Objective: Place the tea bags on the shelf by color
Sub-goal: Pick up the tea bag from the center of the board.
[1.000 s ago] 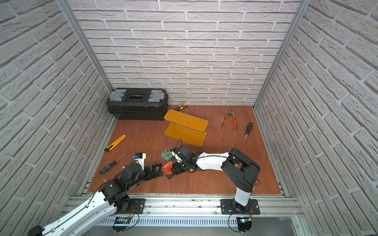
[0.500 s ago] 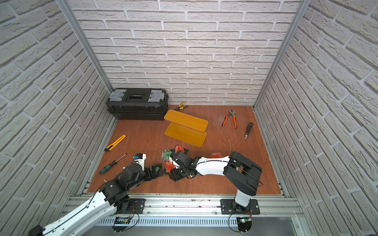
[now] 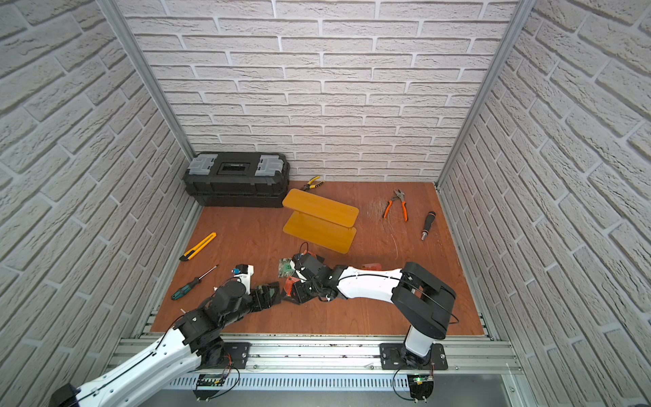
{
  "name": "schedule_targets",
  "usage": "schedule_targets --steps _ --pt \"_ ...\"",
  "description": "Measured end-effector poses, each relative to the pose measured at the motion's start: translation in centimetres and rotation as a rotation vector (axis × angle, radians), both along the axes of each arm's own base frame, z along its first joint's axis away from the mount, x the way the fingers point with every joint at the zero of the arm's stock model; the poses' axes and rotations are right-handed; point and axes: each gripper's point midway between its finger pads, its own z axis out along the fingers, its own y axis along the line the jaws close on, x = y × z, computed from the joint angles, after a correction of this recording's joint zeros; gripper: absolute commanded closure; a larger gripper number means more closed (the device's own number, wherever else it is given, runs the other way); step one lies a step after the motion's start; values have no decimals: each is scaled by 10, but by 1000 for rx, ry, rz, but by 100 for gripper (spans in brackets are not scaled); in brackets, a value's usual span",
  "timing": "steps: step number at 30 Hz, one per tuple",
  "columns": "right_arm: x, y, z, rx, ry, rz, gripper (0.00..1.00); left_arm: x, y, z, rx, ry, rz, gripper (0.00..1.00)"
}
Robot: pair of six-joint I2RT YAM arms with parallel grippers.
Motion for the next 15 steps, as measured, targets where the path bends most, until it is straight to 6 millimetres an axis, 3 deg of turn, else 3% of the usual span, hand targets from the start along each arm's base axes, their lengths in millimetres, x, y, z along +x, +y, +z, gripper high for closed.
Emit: schedule_targets --steps 15 --pt "29 -7 -20 -43 21 -51 63 2 -4 -4 -2 11 -7 16"
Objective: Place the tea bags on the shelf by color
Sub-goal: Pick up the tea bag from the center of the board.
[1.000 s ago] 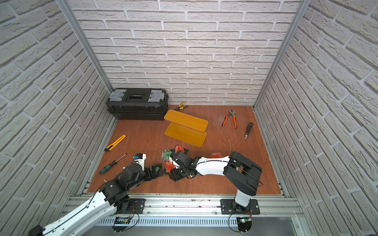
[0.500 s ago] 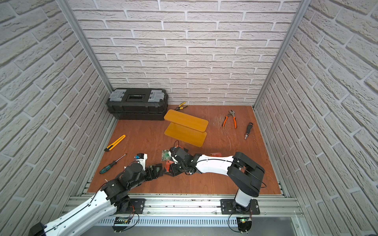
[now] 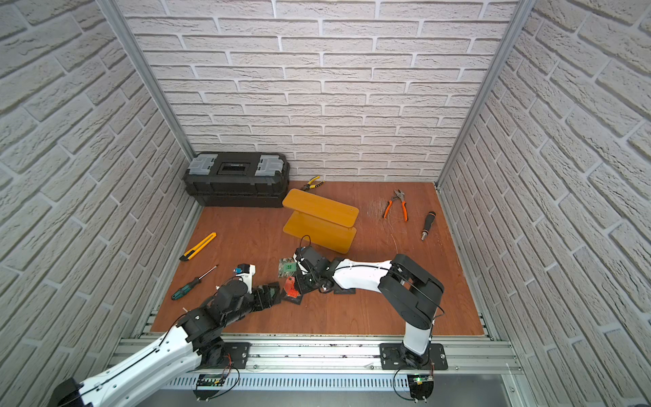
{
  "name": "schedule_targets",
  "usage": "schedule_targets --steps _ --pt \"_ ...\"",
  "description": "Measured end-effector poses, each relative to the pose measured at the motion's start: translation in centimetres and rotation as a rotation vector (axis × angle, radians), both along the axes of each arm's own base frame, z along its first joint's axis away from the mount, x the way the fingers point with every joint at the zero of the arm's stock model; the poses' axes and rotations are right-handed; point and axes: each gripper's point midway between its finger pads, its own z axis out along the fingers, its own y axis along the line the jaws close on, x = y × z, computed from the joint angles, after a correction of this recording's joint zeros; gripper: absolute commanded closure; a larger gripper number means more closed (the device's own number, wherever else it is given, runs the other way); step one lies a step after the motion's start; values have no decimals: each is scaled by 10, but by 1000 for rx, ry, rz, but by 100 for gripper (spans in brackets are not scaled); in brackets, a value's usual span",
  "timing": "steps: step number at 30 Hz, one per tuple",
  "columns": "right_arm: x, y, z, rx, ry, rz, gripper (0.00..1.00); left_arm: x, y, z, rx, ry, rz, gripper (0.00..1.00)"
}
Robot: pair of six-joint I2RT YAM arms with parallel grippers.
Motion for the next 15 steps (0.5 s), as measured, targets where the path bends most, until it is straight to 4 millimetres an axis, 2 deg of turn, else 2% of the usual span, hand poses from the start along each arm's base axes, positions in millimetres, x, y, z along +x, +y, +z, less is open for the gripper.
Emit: schedule_targets --steps 15 --pt "2 -8 -10 -20 20 -20 64 1 -5 -5 -1 20 -9 24"
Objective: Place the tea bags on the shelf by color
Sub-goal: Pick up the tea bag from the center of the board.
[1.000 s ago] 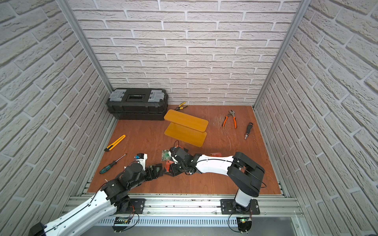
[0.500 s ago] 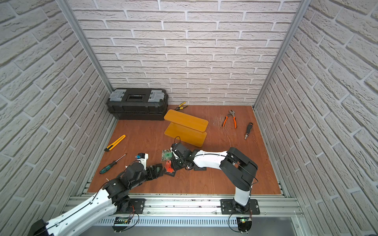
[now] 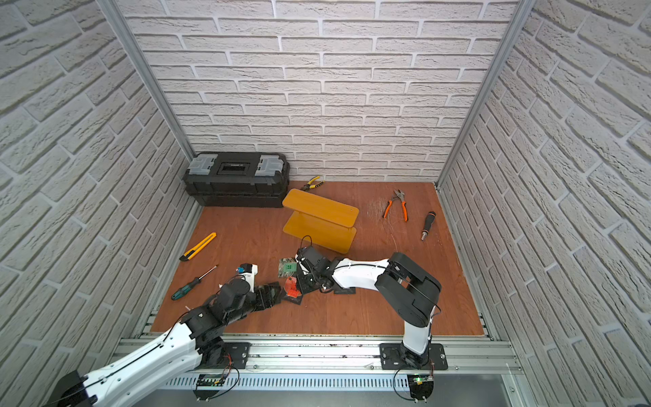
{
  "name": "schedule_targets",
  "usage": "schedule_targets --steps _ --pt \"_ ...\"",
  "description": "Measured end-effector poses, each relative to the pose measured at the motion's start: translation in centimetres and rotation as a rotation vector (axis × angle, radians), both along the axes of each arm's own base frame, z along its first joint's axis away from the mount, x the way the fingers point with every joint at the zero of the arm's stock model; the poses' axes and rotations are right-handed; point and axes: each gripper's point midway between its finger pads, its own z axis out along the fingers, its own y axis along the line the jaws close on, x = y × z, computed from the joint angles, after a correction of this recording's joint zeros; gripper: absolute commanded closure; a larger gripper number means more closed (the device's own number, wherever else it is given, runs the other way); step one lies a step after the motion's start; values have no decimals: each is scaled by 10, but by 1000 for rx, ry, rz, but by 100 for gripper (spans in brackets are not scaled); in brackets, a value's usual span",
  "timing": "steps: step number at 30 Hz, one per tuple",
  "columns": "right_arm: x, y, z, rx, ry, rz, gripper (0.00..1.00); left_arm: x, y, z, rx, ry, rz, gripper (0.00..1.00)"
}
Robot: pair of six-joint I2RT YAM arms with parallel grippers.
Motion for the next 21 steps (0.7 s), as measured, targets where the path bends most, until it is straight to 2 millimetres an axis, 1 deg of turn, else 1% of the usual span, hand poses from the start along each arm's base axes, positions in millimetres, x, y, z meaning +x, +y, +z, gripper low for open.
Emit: schedule_targets --steps 4,12,21 --pt "0 -2 -2 2 5 -11 64 0 -2 -3 -2 15 1 28" --pt "1 -1 -2 29 -2 -31 64 0 -7 -9 2 34 -11 32" --pt "1 -1 -2 38 0 -41 64 0 -14 -21 10 76 -11 37"
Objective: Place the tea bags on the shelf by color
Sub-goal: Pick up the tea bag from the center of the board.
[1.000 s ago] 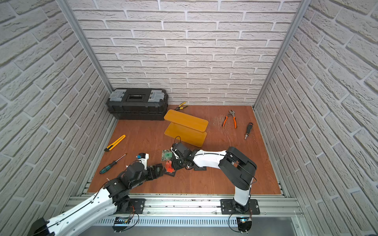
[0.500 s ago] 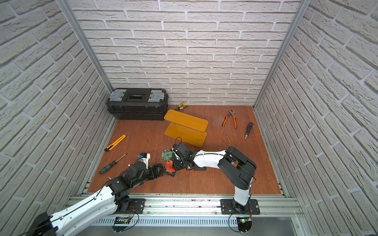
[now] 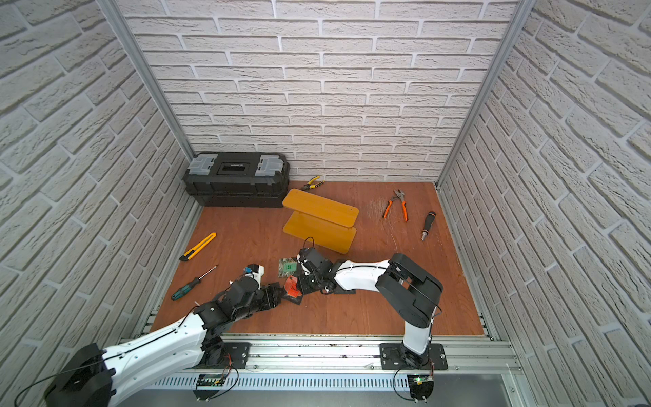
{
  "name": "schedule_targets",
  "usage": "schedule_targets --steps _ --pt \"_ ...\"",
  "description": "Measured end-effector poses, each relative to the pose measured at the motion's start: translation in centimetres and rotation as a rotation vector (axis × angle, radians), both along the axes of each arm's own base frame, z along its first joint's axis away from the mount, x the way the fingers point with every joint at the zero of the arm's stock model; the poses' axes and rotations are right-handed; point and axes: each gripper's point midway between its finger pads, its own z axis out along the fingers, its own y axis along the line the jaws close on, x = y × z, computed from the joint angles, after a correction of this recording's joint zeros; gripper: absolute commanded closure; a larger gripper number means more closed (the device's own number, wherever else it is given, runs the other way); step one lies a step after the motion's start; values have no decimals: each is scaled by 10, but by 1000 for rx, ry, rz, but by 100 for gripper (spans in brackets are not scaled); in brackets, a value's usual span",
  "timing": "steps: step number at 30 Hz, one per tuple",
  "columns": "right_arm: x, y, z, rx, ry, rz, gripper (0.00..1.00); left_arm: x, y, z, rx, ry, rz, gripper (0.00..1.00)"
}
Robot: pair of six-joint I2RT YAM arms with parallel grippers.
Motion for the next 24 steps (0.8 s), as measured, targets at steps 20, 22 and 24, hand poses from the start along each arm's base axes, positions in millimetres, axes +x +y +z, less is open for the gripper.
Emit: schedule_targets --steps 20,22,24 --pt "2 0 0 21 -3 -4 64 4 -17 -5 -63 34 35 49" --pt "3 0 0 23 -2 -5 65 4 -17 -5 -66 36 38 50" --pt "3 0 0 25 0 -6 65 4 -17 -5 -70 39 42 50"
